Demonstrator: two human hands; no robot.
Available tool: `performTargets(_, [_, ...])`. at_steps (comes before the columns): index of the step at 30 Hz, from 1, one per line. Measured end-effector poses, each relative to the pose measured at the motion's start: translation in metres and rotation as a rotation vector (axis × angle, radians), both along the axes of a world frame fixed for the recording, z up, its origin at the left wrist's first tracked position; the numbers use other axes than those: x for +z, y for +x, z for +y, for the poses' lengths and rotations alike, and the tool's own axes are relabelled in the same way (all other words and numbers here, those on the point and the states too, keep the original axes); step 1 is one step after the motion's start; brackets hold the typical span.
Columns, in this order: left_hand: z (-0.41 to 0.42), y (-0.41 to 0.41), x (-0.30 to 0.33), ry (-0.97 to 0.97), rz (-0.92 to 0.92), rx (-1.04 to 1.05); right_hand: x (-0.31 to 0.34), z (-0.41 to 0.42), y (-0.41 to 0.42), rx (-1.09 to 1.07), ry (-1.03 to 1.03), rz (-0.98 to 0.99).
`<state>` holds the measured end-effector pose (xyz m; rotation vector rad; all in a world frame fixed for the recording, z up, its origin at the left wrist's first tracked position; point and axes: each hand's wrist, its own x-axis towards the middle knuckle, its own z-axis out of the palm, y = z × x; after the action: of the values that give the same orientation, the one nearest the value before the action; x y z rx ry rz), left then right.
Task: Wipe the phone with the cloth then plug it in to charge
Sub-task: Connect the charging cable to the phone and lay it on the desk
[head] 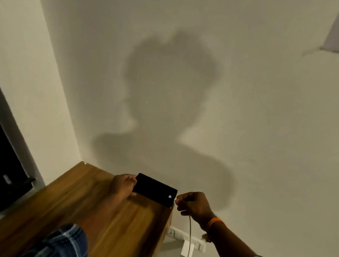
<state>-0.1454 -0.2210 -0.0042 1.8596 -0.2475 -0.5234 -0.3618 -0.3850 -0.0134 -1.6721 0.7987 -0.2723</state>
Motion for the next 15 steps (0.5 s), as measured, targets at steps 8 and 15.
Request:
performTargets(8, [-0.006, 0.032, -0.077, 0.292, -0.205, -0.1, -0.09, 0.006, 0.052, -0.012, -0.227, 0.177])
performTargets(15, [-0.017, 0.046, -0.085, 0.342, -0.256, -0.148, -0.106, 0.002, 0.072, 0.15, -0.482, 0.201])
